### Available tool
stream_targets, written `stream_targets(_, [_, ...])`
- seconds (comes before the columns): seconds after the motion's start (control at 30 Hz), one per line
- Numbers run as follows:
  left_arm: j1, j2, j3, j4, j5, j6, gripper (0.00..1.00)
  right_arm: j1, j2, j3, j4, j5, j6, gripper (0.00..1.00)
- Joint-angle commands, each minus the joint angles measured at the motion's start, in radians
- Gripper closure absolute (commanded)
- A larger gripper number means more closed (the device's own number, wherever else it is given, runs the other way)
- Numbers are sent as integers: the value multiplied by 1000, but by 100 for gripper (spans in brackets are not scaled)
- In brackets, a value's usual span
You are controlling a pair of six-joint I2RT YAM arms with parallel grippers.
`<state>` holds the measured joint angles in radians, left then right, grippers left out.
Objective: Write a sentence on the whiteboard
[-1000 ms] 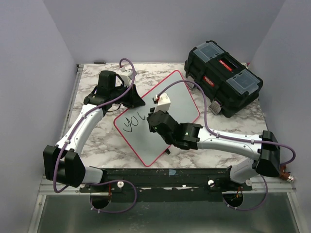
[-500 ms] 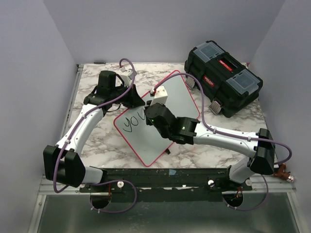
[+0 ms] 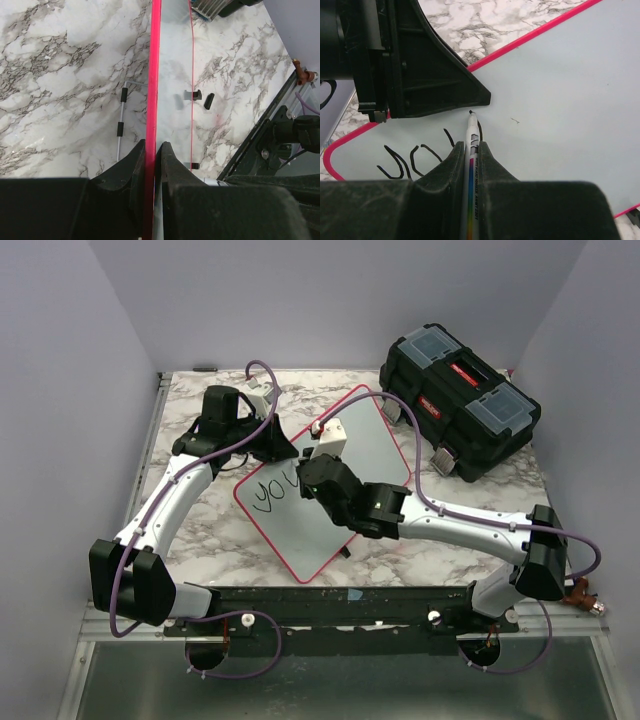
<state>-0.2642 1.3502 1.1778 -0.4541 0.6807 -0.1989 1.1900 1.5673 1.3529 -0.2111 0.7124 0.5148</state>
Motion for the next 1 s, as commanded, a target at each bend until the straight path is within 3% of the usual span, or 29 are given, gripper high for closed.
stream_targets(0.0, [-26, -17, -10, -67, -45, 79, 100, -7, 1, -62, -10, -59, 49, 99])
stream_targets(0.63, [-26, -26, -14, -67, -44, 79, 100, -7, -84, -187, -48, -84, 129, 99])
stream_targets(0.97, [-27, -36, -14, -67, -44, 78, 100, -7, -148, -136, -87, 27, 52, 99])
